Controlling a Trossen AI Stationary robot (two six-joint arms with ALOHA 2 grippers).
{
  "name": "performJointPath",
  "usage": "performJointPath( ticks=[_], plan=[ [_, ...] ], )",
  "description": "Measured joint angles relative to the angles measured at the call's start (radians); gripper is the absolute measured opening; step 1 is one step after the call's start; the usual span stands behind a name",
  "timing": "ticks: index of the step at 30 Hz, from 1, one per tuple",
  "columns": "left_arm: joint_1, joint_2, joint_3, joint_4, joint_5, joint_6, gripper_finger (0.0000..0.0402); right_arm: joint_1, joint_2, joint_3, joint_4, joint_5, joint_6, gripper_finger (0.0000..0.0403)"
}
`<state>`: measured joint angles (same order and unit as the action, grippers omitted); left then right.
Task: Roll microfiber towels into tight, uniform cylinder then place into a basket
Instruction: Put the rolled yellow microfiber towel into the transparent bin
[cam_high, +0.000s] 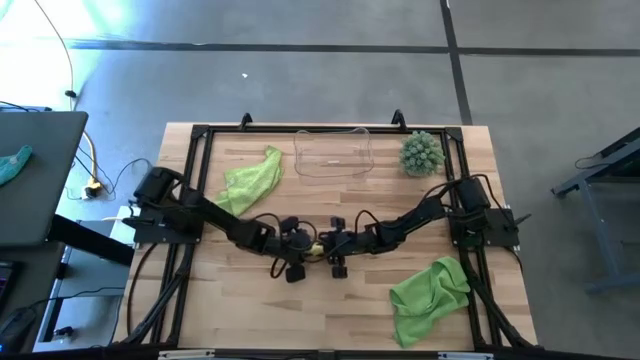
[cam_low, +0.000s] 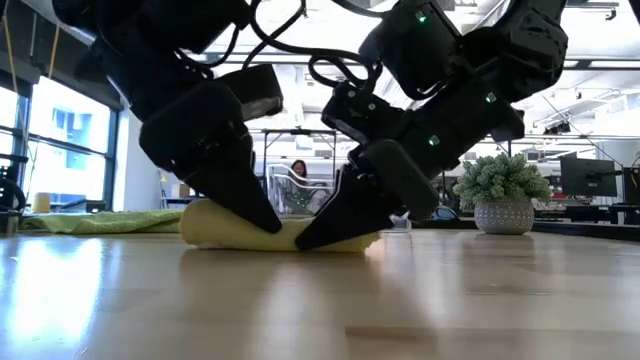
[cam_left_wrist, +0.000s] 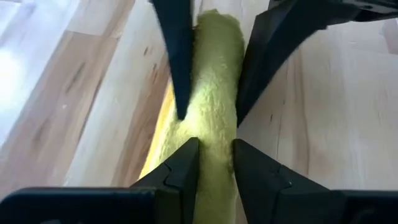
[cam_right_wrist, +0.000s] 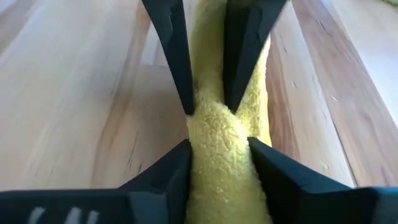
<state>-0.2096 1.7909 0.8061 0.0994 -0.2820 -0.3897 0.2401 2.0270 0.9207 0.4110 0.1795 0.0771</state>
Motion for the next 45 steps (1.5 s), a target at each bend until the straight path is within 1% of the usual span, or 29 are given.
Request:
performJointPath(
  ticks=[5,8,11,16,19,24,26,30,34,38,41,45],
  plan=[
    [0.0,-0.058,0.0,-0.069,0.038,-0.005,0.0092,0.0,-0.002,0.0,-0.02,0.003,0.046,0.0076],
    [-0.001,-0.107,0.0,-0.143,0.056,-0.029,0.0092,0.0,-0.002,-0.001,-0.023,0.004,0.047,0.004],
    [-0.001,-0.159,0.001,-0.206,0.066,-0.056,0.0092,-0.006,-0.008,-0.002,-0.03,0.0,0.049,0.0018],
    [-0.001,-0.261,0.001,-0.303,0.067,-0.097,0.0092,-0.038,-0.074,-0.007,-0.13,-0.02,0.048,0.0014],
    [-0.001,-0.311,0.004,-0.31,0.066,-0.098,0.0092,-0.068,-0.149,-0.011,-0.232,-0.018,0.015,0.0014],
    [-0.001,-0.378,0.003,-0.322,0.027,-0.076,0.0092,-0.134,-0.31,-0.01,-0.328,0.0,-0.018,0.0014],
    [-0.001,-0.39,0.004,-0.311,0.002,-0.05,0.0092,-0.163,-0.381,-0.01,-0.373,0.011,-0.067,0.0014],
    [-0.001,-0.399,0.003,-0.321,-0.028,-0.007,0.0092,-0.235,-0.516,-0.007,-0.394,0.027,-0.172,0.0014],
    [0.006,-0.394,0.004,-0.324,-0.051,0.036,0.0092,-0.332,-0.598,-0.007,-0.422,0.051,-0.298,0.0014],
    [0.031,-0.394,0.004,-0.321,-0.055,0.079,0.0092,-0.436,-0.606,-0.007,-0.426,0.064,-0.49,0.0015],
    [0.062,-0.394,0.004,-0.319,-0.058,0.106,0.0092,-0.512,-0.574,-0.006,-0.41,0.066,-0.614,0.0016],
    [0.113,-0.394,0.004,-0.32,-0.07,0.133,0.0092,-0.601,-0.499,-0.006,-0.356,0.08,-0.791,0.0016]
  ],
)
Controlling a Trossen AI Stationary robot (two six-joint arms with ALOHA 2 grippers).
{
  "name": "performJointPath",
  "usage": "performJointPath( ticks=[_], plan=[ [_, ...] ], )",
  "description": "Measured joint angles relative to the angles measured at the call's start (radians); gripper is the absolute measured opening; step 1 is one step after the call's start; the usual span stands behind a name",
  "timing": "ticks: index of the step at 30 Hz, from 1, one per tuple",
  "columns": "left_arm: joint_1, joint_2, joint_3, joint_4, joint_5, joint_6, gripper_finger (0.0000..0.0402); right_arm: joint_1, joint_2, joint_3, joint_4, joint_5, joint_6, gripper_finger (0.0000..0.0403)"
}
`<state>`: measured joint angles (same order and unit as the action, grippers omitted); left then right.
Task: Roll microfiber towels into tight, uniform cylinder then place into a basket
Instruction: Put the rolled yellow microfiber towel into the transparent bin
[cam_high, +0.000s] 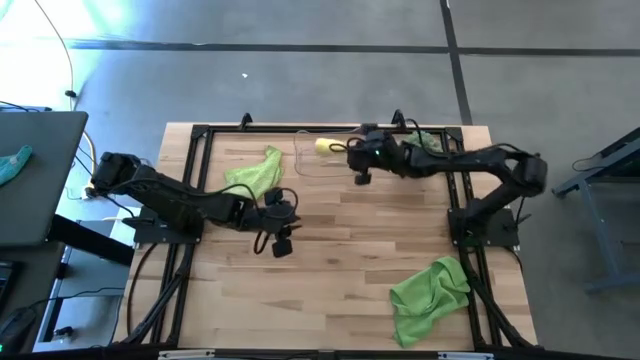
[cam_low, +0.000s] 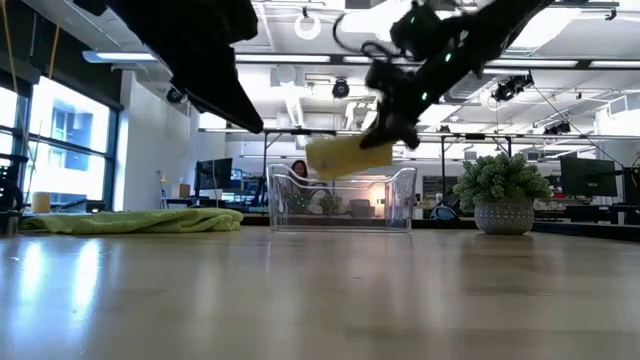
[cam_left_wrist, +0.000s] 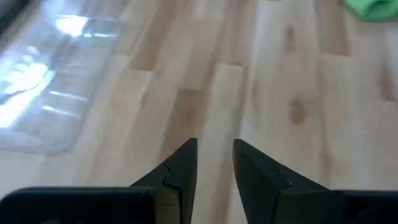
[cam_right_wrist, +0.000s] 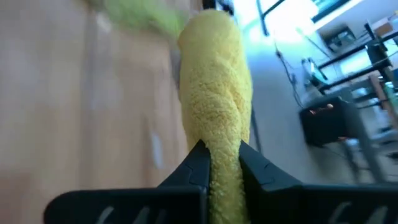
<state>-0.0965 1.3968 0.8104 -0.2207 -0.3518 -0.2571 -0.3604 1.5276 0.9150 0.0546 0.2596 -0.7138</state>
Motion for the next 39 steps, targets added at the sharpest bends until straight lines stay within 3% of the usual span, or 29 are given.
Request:
performJointPath(
  ticks=[6,13,20,24,39],
  plan=[
    [0.086,0.0,0.0,-0.004,0.0,0.007,0.0092,-0.083,0.148,0.0,0.159,-0.024,-0.153,0.0017],
    [0.163,0.0,0.0,-0.021,0.009,0.026,0.0092,-0.098,0.222,0.045,0.14,-0.079,-0.186,0.0018],
    [0.203,0.0,0.0,-0.022,0.027,0.026,0.0092,-0.099,0.227,0.176,-0.092,-0.134,-0.144,0.0014],
    [0.203,0.0,0.0,-0.021,0.027,0.026,0.0092,-0.113,0.247,0.284,-0.245,-0.237,-0.128,0.0012],
    [0.159,0.0,0.0,-0.059,0.037,0.033,0.0092,-0.14,0.486,0.614,-0.628,-0.413,-0.123,0.001]
  ],
)
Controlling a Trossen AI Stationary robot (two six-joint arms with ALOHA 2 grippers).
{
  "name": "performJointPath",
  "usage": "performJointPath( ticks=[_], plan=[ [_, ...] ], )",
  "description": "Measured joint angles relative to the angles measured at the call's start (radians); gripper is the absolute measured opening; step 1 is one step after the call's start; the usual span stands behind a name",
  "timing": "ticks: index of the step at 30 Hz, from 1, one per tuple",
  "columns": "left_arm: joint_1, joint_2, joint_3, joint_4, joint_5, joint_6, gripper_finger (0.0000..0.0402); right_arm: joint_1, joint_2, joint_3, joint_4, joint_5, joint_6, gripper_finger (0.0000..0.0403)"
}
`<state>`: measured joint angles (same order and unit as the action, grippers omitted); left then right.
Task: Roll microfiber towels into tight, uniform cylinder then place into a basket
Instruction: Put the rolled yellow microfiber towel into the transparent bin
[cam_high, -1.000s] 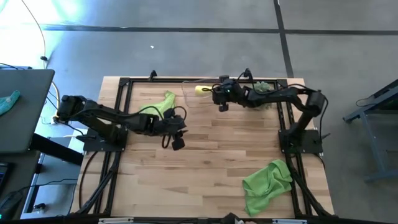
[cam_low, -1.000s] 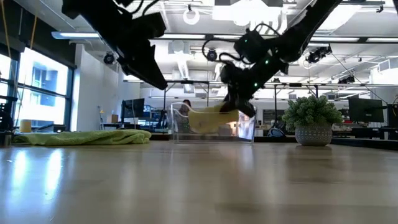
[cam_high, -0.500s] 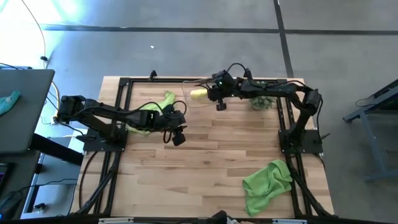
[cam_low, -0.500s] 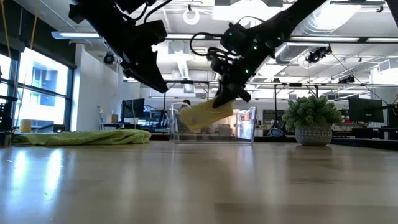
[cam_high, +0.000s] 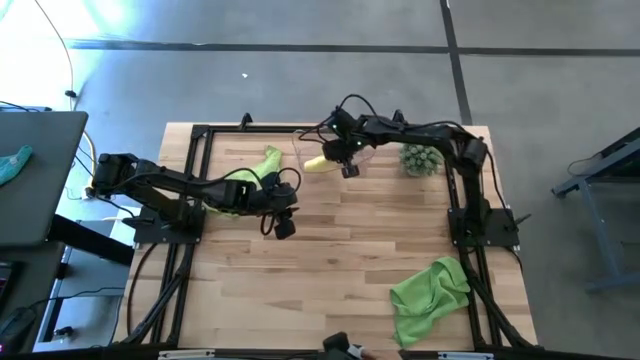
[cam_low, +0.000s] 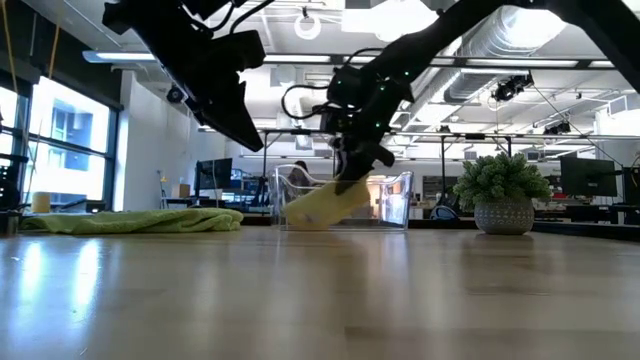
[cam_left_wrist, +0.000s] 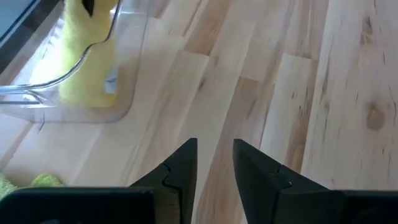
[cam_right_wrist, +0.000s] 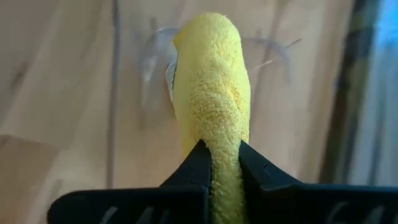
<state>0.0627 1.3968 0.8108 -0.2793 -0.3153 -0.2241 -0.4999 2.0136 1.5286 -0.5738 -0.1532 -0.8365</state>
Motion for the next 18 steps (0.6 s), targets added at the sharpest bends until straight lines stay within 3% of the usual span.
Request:
performJointPath(
  ticks=[18],
  plan=[
    [-0.001,0.0,0.0,-0.024,-0.001,0.0,0.0092,-0.005,0.01,0.021,-0.126,-0.023,-0.002,0.0037]
  ],
)
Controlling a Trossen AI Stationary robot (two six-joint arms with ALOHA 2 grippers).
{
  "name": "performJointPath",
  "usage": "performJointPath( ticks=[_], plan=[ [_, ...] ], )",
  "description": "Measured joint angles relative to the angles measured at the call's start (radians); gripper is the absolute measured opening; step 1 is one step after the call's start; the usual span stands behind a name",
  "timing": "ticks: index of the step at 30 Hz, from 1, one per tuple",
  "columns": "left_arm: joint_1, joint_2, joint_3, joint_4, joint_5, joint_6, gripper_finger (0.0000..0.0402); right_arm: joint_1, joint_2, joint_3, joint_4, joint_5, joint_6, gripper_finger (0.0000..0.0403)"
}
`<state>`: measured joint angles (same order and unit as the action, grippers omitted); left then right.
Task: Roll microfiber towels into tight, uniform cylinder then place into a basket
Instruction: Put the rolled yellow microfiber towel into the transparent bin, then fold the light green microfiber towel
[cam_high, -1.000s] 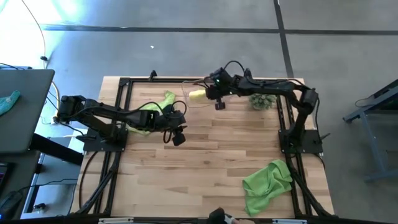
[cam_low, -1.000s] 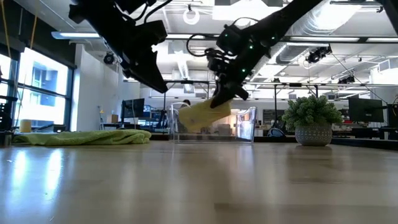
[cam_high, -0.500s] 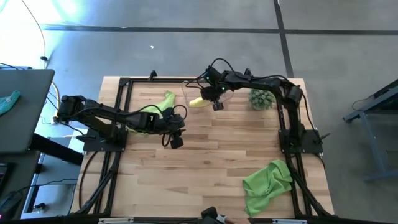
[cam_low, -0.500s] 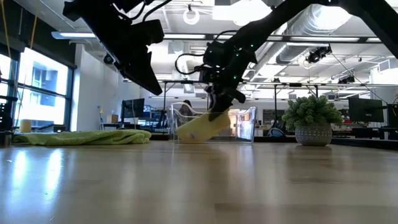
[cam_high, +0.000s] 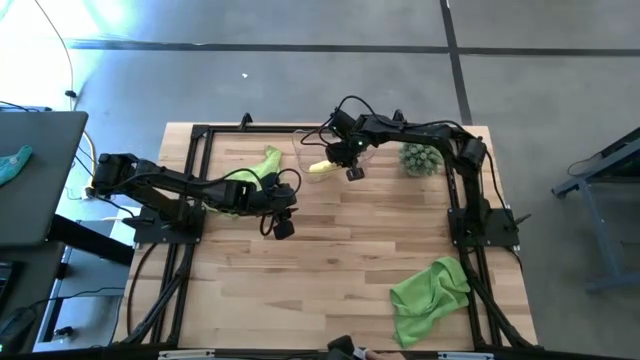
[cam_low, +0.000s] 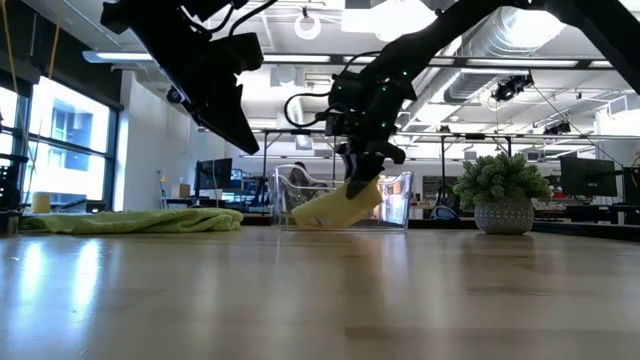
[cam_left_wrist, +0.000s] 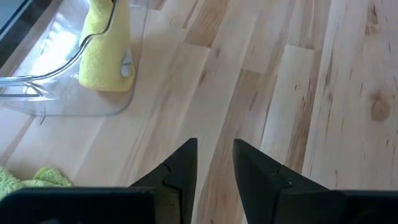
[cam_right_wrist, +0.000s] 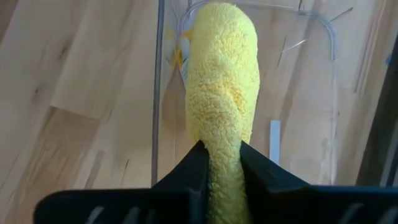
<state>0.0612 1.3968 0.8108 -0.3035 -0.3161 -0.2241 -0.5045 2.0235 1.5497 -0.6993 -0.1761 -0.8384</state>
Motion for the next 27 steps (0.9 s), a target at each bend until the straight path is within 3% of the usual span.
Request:
performJointPath(
  ticks=[12,16,23,27],
  plan=[
    [0.0,0.0,0.0,-0.018,-0.001,0.0,0.0092,0.001,0.0,0.035,-0.094,0.015,0.135,0.0153],
    [0.004,0.0,0.0,-0.019,-0.001,0.0,0.0092,0.001,0.0,0.119,-0.202,0.002,0.156,0.0155],
    [0.004,0.0,0.0,-0.028,-0.002,0.0,0.0092,0.001,-0.001,0.285,-0.429,-0.117,0.232,0.0149],
    [0.008,0.0,0.0,-0.071,-0.073,0.011,0.0092,0.007,-0.001,0.381,-0.605,-0.15,0.292,0.0149]
  ],
)
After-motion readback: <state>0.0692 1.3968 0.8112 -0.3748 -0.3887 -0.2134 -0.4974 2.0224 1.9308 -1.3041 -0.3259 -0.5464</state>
